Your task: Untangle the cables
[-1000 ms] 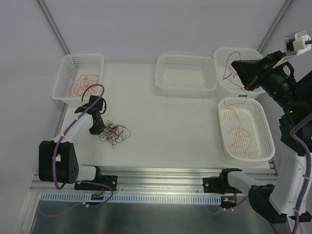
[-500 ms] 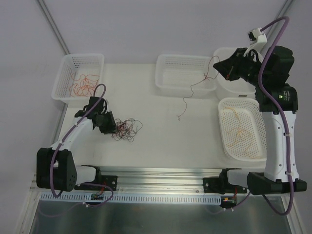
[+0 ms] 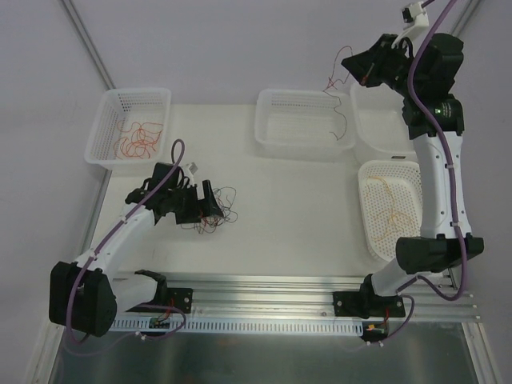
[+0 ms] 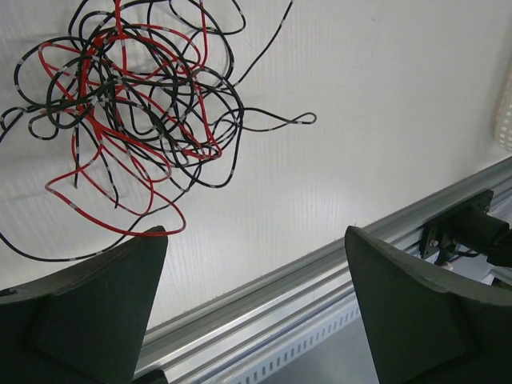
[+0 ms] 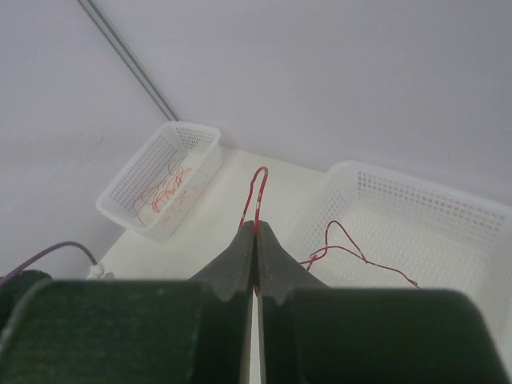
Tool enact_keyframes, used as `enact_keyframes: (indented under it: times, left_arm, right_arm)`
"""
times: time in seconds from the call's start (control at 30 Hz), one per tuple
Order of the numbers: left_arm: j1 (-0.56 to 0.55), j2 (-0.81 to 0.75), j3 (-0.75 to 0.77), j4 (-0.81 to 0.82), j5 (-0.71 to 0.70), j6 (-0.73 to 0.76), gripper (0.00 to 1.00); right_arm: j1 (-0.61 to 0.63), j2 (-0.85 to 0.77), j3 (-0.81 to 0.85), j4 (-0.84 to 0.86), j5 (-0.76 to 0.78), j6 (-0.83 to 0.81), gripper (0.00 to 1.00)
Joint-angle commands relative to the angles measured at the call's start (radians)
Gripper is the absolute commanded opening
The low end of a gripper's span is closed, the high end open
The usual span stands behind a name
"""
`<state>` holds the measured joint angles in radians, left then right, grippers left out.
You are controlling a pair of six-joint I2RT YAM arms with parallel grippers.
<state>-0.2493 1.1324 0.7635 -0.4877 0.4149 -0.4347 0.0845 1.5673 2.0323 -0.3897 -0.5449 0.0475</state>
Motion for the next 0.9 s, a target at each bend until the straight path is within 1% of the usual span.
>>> enact_keyframes:
  times: [0.0, 0.03, 0.2, 0.3, 0.43, 0.5, 0.53, 0.6, 0.63, 0.67, 0.73, 0.77, 0.87]
  left_arm:
    - [-0.005, -0.051, -0.021, 0.012, 0.032, -0.018, 0.96]
    - [-0.005, -0.065, -0.026, 0.012, 0.03, -0.019, 0.99]
    - [-0.005, -0.097, -0.046, 0.012, 0.013, -0.032, 0.99]
    - [-0.005, -0.108, -0.056, 0.012, 0.01, -0.045, 0.99]
    - [-0.005, -0.12, -0.067, 0.011, 0.002, -0.058, 0.99]
    - [-0.005, -0.126, -0.072, 0.011, -0.002, -0.065, 0.99]
    - [-0.005, -0.126, -0.075, 0.011, -0.004, -0.067, 0.99]
    - [-0.004, -0.129, -0.078, 0.011, -0.007, -0.073, 0.99]
    - [-0.005, -0.129, -0.078, 0.011, -0.007, -0.075, 0.99]
    - [-0.005, -0.128, -0.075, 0.011, -0.008, -0.075, 0.99]
    - [-0.005, -0.122, -0.072, 0.011, -0.019, -0.072, 0.99]
    - [-0.005, -0.117, -0.066, 0.011, -0.025, -0.068, 0.99]
    - [-0.005, -0.094, -0.047, 0.011, -0.056, -0.059, 0.99]
  right_arm:
    - [-0.003, 0.074, 0.092, 0.153, -0.024, 0.043, 0.01]
    - [-0.003, 0.086, 0.097, 0.172, -0.012, 0.048, 0.01]
    - [-0.003, 0.181, 0.115, 0.271, 0.017, 0.049, 0.01]
    - [0.004, 0.25, 0.092, 0.325, 0.022, 0.052, 0.01]
    - [0.015, 0.368, 0.092, 0.318, 0.039, 0.064, 0.01]
    - [0.024, 0.433, 0.08, 0.299, 0.046, 0.069, 0.04]
    - [0.027, 0.448, 0.071, 0.292, 0.046, 0.068, 0.07]
    - [0.035, 0.479, 0.048, 0.27, 0.057, 0.069, 0.25]
    - [0.038, 0.479, 0.033, 0.265, 0.065, 0.069, 0.36]
    - [0.04, 0.473, -0.01, 0.262, 0.072, 0.069, 0.55]
    - [0.043, 0.433, -0.053, 0.256, 0.097, 0.068, 0.65]
    - [0.043, 0.419, -0.087, 0.25, 0.102, 0.066, 0.72]
    - [0.05, 0.36, -0.112, 0.18, 0.095, 0.034, 0.83]
